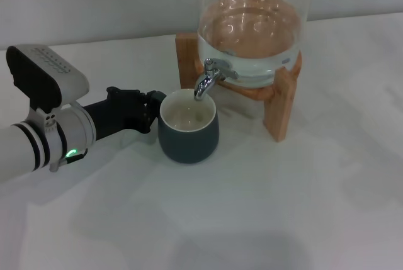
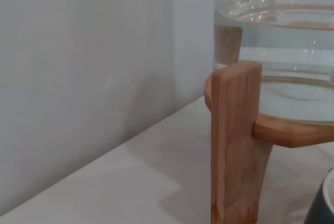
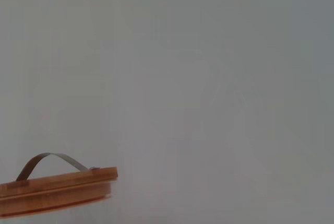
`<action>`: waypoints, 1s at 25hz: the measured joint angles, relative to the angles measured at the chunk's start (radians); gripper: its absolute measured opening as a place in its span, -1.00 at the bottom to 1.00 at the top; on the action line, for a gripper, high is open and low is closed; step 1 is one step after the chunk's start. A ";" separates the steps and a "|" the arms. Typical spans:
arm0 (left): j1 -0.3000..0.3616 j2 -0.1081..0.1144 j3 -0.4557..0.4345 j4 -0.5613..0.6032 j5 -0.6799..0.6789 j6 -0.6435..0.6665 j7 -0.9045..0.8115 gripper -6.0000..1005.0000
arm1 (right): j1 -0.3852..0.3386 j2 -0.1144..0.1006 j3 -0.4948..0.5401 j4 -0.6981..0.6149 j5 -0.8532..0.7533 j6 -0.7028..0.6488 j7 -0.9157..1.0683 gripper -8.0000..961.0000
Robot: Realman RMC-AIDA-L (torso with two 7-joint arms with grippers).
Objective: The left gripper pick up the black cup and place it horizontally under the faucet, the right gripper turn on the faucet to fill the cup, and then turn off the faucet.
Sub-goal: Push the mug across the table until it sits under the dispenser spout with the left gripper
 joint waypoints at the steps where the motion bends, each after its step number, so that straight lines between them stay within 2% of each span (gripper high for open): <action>1: 0.000 0.000 0.000 0.000 0.000 0.000 0.000 -0.77 | 0.000 0.000 0.001 0.001 0.000 0.000 0.000 0.60; 14: -0.014 -0.007 0.015 0.001 0.000 0.020 0.000 -0.77 | 0.001 0.000 -0.001 0.005 0.000 0.000 -0.001 0.60; 25: -0.013 -0.004 0.014 0.031 -0.001 0.063 0.002 -0.76 | 0.002 0.000 0.004 0.015 0.000 0.000 -0.002 0.60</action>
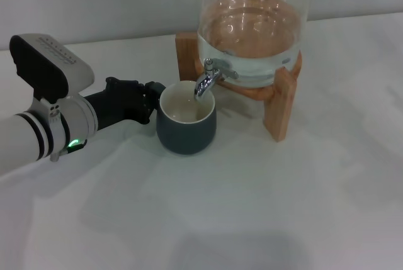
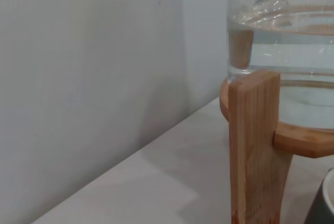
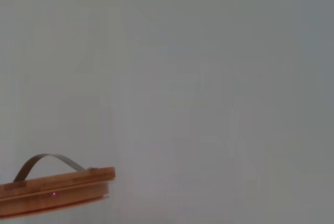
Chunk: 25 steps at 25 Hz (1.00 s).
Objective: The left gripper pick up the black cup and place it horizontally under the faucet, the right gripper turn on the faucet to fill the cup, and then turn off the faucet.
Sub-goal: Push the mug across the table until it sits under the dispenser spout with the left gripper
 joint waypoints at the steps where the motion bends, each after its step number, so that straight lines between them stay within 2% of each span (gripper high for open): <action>1: 0.000 0.000 0.000 0.002 0.000 0.001 0.000 -0.76 | 0.000 0.000 0.000 0.000 0.000 0.000 0.000 0.60; 25: -0.005 0.001 0.065 0.024 -0.002 -0.006 0.000 -0.75 | 0.007 0.000 0.000 0.000 0.003 -0.008 -0.012 0.60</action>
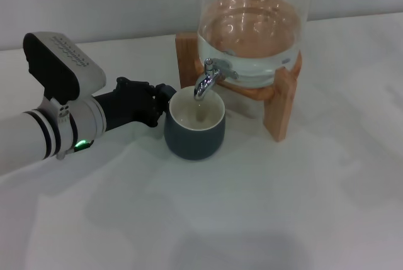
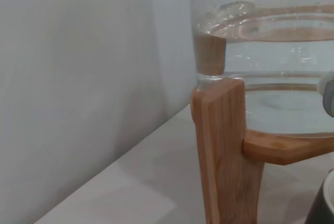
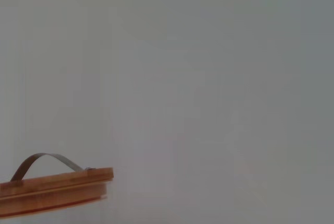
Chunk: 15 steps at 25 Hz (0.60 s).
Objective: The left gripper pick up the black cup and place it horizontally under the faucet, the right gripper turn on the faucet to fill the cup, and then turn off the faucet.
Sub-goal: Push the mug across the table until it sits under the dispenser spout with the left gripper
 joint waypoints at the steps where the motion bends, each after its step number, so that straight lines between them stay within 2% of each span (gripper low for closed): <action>1: 0.001 0.000 0.000 0.004 0.000 0.001 -0.002 -0.75 | 0.000 0.000 0.000 0.000 0.003 0.000 -0.001 0.60; 15: 0.005 0.000 0.000 0.011 0.000 0.006 -0.004 -0.74 | 0.000 0.000 0.000 0.000 0.010 0.000 -0.002 0.60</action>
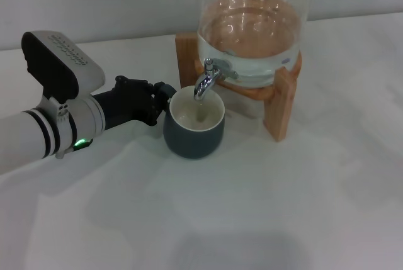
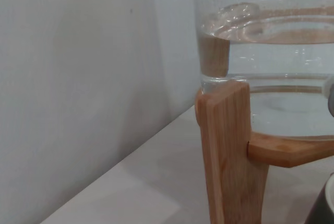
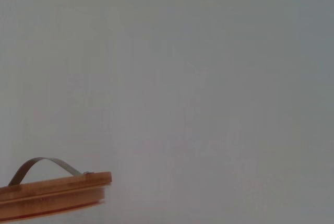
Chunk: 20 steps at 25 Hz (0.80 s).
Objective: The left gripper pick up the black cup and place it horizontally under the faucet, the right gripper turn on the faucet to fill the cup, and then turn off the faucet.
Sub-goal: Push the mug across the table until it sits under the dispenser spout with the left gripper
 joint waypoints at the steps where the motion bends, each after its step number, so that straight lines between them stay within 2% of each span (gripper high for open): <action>1: 0.000 0.000 0.000 0.000 0.000 0.000 -0.001 -0.72 | 0.000 0.000 0.000 0.000 0.000 0.000 0.000 0.60; 9: 0.004 0.001 0.000 0.000 0.002 0.001 -0.005 -0.55 | 0.000 0.000 0.000 0.000 0.000 0.000 0.000 0.60; 14: 0.009 0.001 0.029 0.000 0.004 0.002 -0.005 -0.34 | -0.001 0.000 0.000 0.000 0.004 0.002 0.000 0.60; 20: 0.015 0.001 0.040 -0.007 0.003 0.001 -0.005 -0.34 | -0.004 0.000 0.000 0.001 0.010 0.004 0.000 0.60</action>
